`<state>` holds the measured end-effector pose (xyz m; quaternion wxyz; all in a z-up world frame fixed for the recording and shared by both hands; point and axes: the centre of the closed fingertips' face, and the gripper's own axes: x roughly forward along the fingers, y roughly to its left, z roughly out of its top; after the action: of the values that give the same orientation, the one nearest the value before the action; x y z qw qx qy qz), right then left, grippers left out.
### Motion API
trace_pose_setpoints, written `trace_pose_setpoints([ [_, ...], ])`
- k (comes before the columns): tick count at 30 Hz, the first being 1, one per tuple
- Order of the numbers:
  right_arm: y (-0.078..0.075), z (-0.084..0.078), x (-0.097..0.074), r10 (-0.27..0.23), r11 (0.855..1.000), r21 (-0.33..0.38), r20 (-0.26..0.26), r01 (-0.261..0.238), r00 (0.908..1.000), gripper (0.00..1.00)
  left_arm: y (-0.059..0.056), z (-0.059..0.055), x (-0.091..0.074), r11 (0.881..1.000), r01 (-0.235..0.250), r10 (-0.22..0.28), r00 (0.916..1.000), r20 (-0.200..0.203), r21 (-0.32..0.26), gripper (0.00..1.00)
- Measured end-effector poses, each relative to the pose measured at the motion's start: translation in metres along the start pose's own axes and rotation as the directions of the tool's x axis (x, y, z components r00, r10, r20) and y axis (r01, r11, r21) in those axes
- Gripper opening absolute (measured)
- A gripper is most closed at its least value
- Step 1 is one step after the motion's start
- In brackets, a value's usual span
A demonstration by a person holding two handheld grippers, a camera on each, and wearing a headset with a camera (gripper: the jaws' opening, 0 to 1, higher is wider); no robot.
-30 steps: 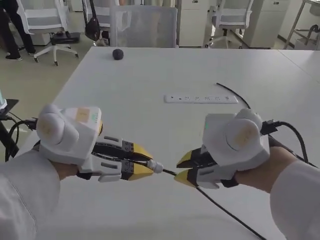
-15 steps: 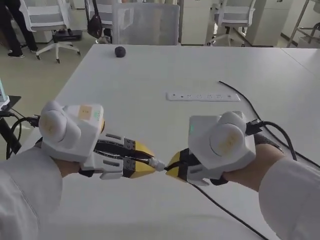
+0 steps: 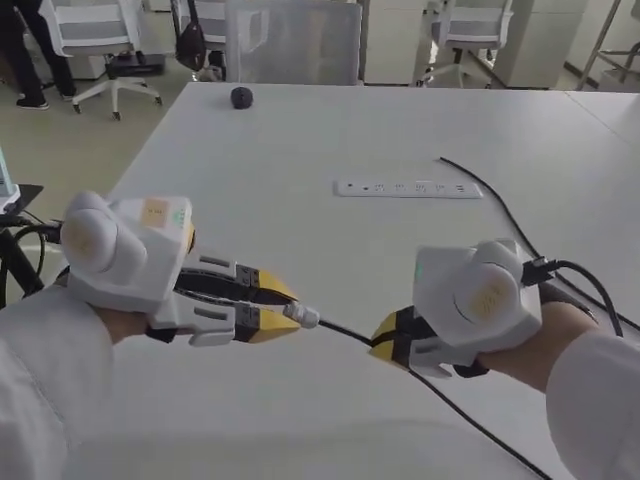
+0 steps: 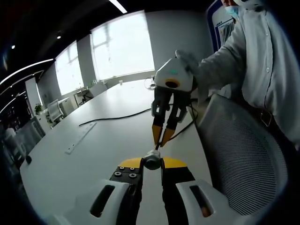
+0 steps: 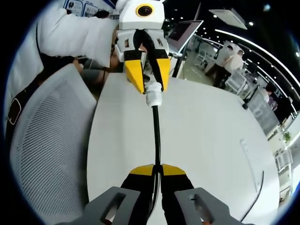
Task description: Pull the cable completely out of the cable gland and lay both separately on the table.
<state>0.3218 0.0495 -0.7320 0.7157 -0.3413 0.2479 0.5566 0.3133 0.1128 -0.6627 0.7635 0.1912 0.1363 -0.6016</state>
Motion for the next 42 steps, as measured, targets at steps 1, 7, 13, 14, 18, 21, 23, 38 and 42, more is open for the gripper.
trace_pose_setpoints([
  [1, 0.0, -0.001, 0.0, 0.0, 1.0, 0.004, -0.001, 0.0, 1.0, 0.0, 0.001, 0.0, -0.001, 1.0, -0.002, 0.002, 1.0, 0.0, -0.001, 0.15],
  [7, -0.004, -0.011, 0.001, -0.005, 0.999, 0.032, -0.007, 0.005, 1.0, 0.0, 0.006, -0.002, -0.009, 1.0, -0.028, 0.028, 0.9996, 0.007, -0.011, 0.15],
  [13, -0.01, -0.018, 0.002, -0.009, 0.998, 0.065, -0.017, 0.01, 0.9998, 0.0, 0.011, 0.001, -0.019, 0.998, -0.059, 0.06, 0.9974, 0.04, -0.036, 0.15],
  [14, -0.011, -0.018, 0.003, -0.01, 0.998, 0.068, -0.016, 0.011, 0.9998, 0.0, 0.011, 0.001, -0.02, 0.997, -0.061, 0.063, 0.9972, 0.041, -0.036, 0.15],
  [18, -0.015, -0.015, 0.005, -0.008, 0.995, 0.102, -0.009, 0.009, 0.9999, 0.0, 0.01, -0.001, -0.019, 0.997, -0.062, 0.064, 0.9971, 0.041, -0.04, 0.15],
  [21, -0.021, -0.009, 0.008, -0.009, 0.991, 0.135, 0.008, 0.007, 0.9999, 0.0, 0.007, -0.003, -0.015, 0.997, -0.056, 0.058, 0.9973, 0.045, -0.046, 0.15],
  [23, -0.029, -0.002, 0.01, -0.011, 0.988, 0.154, 0.022, 0.008, 0.9997, 0.0, 0.004, -0.004, -0.011, 0.997, -0.05, 0.052, 0.9975, 0.047, -0.05, 0.15],
  [38, -0.108, 0.05, 0.035, -0.093, 0.974, 0.217, 0.09, 0.071, 0.9917, 0.0, -0.007, -0.013, 0.014, 0.995, -0.012, 0.02, 0.9966, 0.079, -0.102, 0.15],
  [42, -0.135, 0.061, 0.042, -0.13, 0.964, 0.248, 0.108, 0.1, 0.9856, 0.0, -0.008, -0.019, 0.022, 0.994, -0.003, 0.012, 0.997, 0.077, -0.113, 0.15],
])
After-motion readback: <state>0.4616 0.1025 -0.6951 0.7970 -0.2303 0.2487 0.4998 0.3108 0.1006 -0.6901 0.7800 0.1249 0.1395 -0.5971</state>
